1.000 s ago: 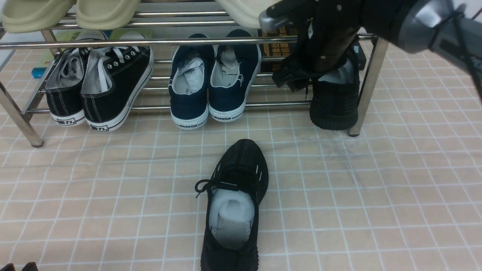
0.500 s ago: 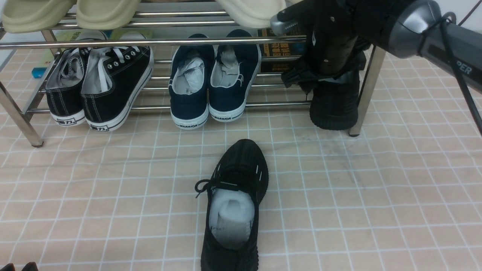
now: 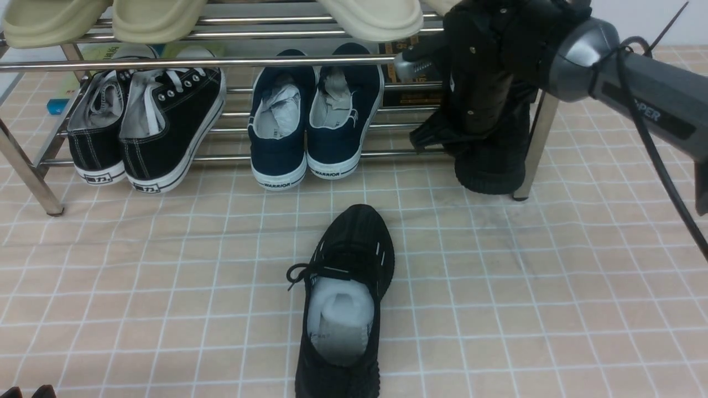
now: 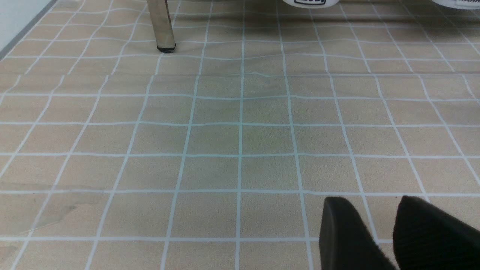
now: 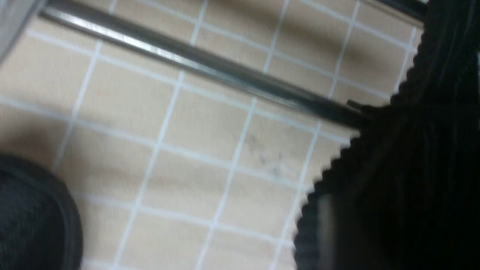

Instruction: Take the shoes off the shelf from the light coffee tablecloth by hand.

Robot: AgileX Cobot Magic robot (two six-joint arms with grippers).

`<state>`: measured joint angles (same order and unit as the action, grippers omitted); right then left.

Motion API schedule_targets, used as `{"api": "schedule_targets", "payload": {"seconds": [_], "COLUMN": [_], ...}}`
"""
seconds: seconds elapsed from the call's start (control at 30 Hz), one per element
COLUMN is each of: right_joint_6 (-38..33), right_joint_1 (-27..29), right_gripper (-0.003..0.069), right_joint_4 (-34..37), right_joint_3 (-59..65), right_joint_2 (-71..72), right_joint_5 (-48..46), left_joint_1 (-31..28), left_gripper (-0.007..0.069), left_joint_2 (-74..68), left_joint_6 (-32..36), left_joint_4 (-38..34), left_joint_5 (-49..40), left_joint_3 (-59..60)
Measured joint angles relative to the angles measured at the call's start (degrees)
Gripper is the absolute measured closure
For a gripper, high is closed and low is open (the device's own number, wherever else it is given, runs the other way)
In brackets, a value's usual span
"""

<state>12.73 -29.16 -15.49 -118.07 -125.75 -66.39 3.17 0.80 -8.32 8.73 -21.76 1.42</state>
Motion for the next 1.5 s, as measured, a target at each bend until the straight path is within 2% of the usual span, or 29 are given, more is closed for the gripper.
{"api": "schedule_targets", "payload": {"seconds": [0.07,0.13,0.17,0.4,0.47,0.73,0.9,1.07,1.23,1.5], "right_joint_6": [-1.73,-3.36,-4.05,-8.13,-8.25,-8.53,-7.87,-6.13,-4.36,2.17], "right_joint_1": [0.05,0.11,0.11,-0.37,-1.43,-5.96,-11.56,-15.58,-16.53,-16.65], "right_gripper": [0.0596,0.0652,0.0657,0.0657,0.0655,0.0652,0.065,0.0648,0.0648,0.0648], "right_joint_4": [1.61,3.75,4.78,17.63,18.61,18.74,18.43,18.42,18.15,15.18], "right_joint_3": [0.0,0.0,0.0,2.15,3.55,12.99,22.85,27.46,28.41,28.88], "right_joint_2": [0.12,0.59,0.83,7.57,10.9,20.52,25.78,26.48,26.42,26.42], "right_joint_5": [-1.39,-2.6,-3.29,-5.4,-5.7,-5.59,-5.8,-5.64,-5.47,-4.93], "left_joint_1": [0.0,0.0,0.0,0.0,0.0,0.0,0.0,0.0,0.0,0.0], "left_gripper": [0.0385,0.0385,0.0385,0.0385,0.0385,0.0385,0.0385,0.0385,0.0385,0.0385], "left_joint_2": [0.0,0.0,0.0,0.0,0.0,0.0,0.0,0.0,0.0,0.0], "left_joint_6": [0.0,0.0,0.0,0.0,0.0,0.0,0.0,0.0,0.0,0.0], "left_joint_4": [0.0,0.0,0.0,0.0,0.0,0.0,0.0,0.0,0.0,0.0], "left_joint_5": [0.0,0.0,0.0,0.0,0.0,0.0,0.0,0.0,0.0,0.0], "left_joint_3": [0.0,0.0,0.0,0.0,0.0,0.0,0.0,0.0,0.0,0.0]}}
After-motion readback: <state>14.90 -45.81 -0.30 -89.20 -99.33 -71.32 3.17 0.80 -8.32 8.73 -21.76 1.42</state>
